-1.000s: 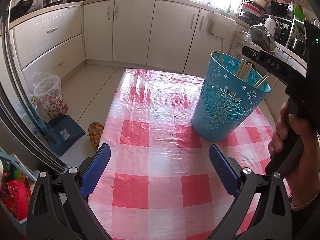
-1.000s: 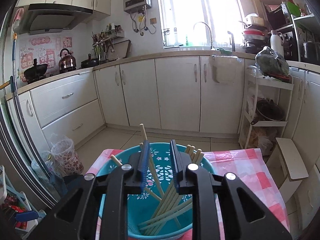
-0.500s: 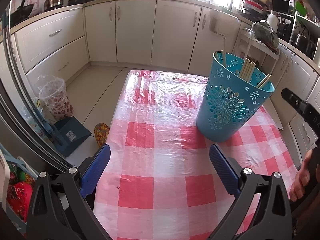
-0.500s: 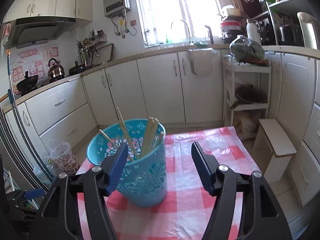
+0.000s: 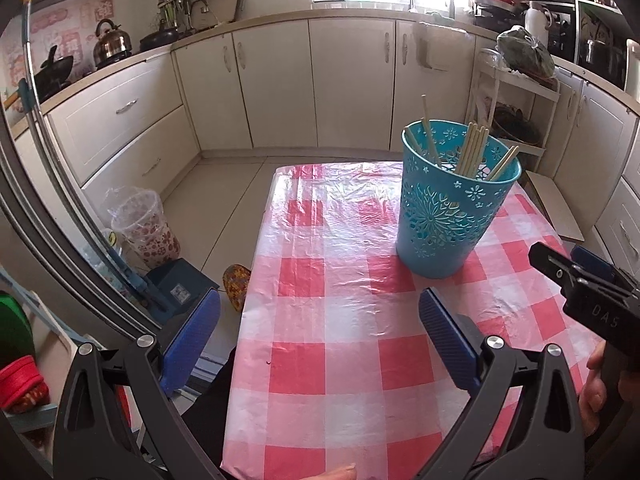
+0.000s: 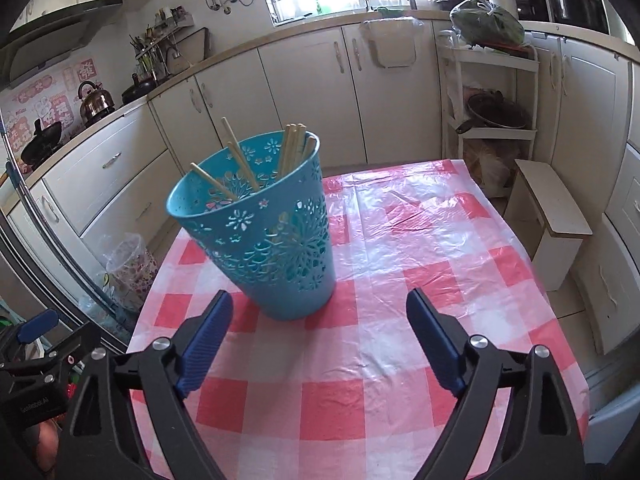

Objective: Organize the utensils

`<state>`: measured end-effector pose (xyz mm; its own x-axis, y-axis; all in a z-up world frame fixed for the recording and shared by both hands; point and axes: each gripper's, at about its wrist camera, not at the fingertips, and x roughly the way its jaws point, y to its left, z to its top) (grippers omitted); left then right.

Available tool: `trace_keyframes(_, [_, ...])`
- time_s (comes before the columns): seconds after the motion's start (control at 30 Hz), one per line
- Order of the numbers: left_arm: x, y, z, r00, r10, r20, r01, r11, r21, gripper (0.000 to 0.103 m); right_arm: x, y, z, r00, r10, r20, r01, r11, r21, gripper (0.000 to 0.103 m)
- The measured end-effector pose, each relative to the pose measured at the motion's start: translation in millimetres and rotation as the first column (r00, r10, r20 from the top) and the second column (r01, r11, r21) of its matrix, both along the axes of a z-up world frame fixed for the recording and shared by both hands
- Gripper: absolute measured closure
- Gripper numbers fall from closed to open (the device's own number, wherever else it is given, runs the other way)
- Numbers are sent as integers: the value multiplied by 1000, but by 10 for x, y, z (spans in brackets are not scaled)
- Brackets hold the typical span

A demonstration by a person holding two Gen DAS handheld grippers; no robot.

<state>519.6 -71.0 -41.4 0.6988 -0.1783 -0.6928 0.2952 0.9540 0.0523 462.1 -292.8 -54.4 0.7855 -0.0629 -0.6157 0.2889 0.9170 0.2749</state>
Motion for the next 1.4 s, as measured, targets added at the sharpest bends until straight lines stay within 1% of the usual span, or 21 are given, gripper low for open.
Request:
trace_keyframes(0.13, [-188, 60, 177, 1000, 6, 25, -6, 1000, 10, 8, -199, 69, 106, 1000, 3, 6, -3, 1000, 0, 11])
trace_keyframes(0.27, [-356, 114, 311, 999, -1, 37, 1, 1000, 15, 8, -394, 122, 190, 1000, 0, 4, 0, 1000, 1, 10])
trace_keyframes(0.4, [-546, 166, 432, 998, -7, 55, 6, 1000, 21, 8, -544, 185, 254, 1000, 0, 1, 0, 1000, -1, 9])
trace_keyframes(0.7, [-877, 332, 674, 997, -25, 78, 25, 1000, -5, 8, -843, 379, 482, 1000, 2, 18, -2, 1000, -9, 8])
trace_keyframes(0.87, [-1076, 413, 807, 994, -27, 108, 28, 1000, -10, 8, -1063, 495, 653, 999, 6, 47, -5, 1000, -18, 8])
trace_keyframes(1.03, [-1234, 506, 905, 995, -15, 102, 17, 1000, -20, 8, -1274, 624, 815, 998, 3, 70, -1, 1000, -25, 8])
trace_keyframes(1.2, [-1404, 580, 1002, 992, -18, 124, 20, 1000, -18, 8, -1467, 743, 959, 996, 1, 89, 1, 1000, -17, 8])
trace_keyframes(1.4, [-1618, 698, 1127, 990, -16, 139, 22, 999, -40, 8, -1731, 887, 1118, 993, -11, 115, 11, 1000, -2, 7])
